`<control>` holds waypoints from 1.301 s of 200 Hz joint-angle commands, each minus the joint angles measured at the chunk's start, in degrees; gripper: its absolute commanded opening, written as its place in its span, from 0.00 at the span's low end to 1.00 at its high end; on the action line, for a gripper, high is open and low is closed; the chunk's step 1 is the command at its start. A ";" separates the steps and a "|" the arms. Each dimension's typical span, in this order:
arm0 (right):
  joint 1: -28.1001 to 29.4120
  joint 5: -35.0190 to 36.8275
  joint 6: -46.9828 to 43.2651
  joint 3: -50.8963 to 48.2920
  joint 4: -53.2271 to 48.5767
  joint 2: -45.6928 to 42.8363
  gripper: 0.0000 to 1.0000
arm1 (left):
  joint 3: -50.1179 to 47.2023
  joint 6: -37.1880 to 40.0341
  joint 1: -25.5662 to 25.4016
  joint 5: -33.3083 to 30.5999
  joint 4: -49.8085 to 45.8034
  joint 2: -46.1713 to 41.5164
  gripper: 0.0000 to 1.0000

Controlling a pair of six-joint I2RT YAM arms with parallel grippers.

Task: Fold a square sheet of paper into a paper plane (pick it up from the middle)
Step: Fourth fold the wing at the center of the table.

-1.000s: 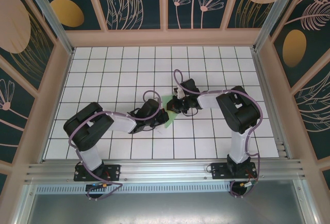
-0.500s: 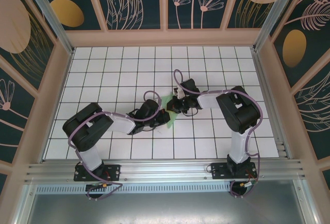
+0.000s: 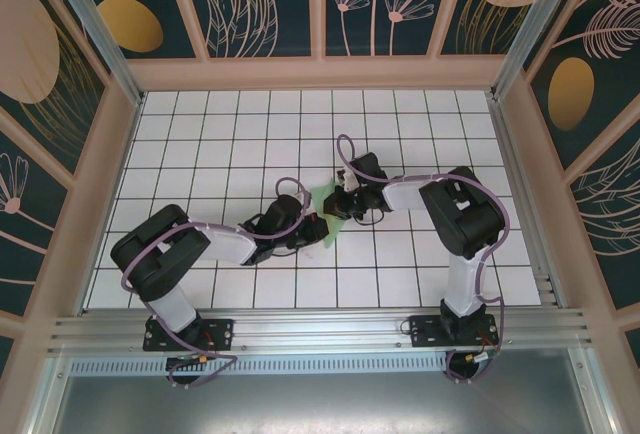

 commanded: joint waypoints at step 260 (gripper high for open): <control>-0.23 4.16 -4.18 2.83 -4.92 -0.33 0.09 | -0.30 1.05 -0.59 4.23 5.39 7.18 0.02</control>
